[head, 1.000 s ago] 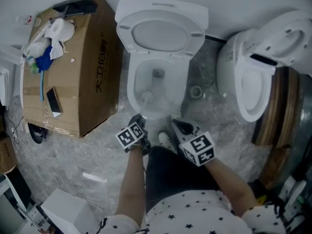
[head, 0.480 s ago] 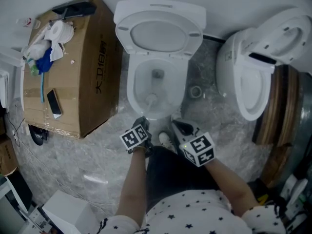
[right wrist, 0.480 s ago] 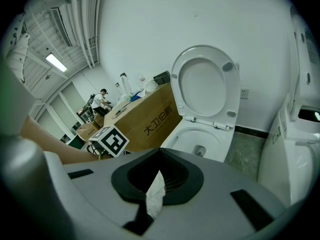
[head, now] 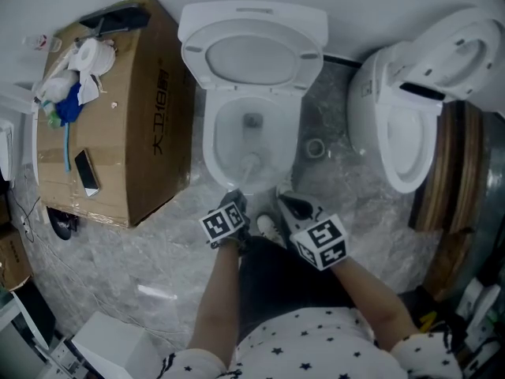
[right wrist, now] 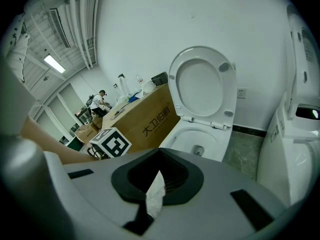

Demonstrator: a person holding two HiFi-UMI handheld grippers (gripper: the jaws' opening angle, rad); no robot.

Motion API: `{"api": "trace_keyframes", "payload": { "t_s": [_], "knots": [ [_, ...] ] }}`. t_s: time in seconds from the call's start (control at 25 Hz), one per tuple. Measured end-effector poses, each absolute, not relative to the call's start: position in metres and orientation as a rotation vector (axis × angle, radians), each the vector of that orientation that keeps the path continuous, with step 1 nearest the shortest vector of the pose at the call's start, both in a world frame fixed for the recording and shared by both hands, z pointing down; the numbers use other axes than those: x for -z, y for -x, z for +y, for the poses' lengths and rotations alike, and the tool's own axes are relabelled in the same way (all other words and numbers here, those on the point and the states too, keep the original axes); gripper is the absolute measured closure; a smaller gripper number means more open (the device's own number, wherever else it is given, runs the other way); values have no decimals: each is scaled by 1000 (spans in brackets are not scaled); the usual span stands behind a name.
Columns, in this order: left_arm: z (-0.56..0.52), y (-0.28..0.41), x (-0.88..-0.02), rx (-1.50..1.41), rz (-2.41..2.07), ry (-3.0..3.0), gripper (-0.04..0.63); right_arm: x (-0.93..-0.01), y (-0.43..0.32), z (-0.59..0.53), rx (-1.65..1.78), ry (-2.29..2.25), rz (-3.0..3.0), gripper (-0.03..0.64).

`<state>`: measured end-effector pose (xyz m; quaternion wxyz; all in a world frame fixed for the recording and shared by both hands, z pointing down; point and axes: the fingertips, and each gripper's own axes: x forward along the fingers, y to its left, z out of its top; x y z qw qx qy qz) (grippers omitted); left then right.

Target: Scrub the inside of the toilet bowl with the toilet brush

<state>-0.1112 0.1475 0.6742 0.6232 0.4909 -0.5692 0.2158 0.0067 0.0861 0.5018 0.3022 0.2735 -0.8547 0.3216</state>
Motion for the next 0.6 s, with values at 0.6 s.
{"api": "trace_keyframes", "payload": {
  "t_s": [0.6],
  "knots": [
    [130,86,-674,-538,-1261,-1186,439,-505,-17,82,-873,-759,-2248,611]
  ]
}}
